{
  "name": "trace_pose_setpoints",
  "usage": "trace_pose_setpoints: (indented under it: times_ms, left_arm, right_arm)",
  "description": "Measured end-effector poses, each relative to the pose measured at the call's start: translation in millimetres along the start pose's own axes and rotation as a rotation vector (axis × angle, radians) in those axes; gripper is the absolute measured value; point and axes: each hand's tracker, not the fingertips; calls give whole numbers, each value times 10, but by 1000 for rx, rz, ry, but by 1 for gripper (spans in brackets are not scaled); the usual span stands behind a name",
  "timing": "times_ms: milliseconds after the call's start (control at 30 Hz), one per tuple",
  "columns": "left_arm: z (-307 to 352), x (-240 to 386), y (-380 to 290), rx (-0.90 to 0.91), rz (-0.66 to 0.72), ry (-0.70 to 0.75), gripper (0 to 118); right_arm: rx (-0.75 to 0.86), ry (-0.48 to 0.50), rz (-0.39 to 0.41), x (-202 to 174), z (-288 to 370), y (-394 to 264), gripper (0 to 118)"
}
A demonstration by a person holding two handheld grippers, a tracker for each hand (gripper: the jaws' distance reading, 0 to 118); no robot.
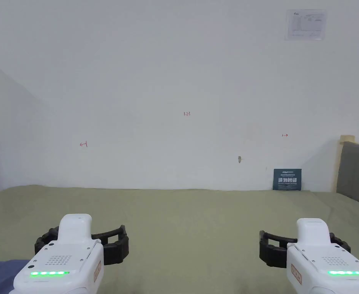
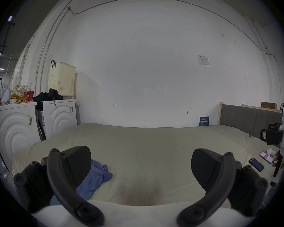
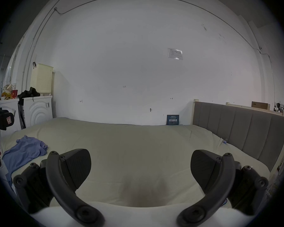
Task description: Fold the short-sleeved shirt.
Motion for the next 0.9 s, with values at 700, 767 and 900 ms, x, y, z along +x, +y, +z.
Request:
trace_pose_setpoints:
  times_ms: [700, 767, 900]
  left_arm:
    - [34, 94, -27, 10, -55, 51, 0]
    - [28, 56, -48, -16, -7, -4, 0]
    - [39, 23, -48, -33, -23, 14, 0]
  right_arm:
    - [-37, 40, 55, -74, 34, -45, 0]
    - [-65, 27, 49, -92, 29, -18, 0]
    - [-75, 34, 46, -104, 49, -9, 0]
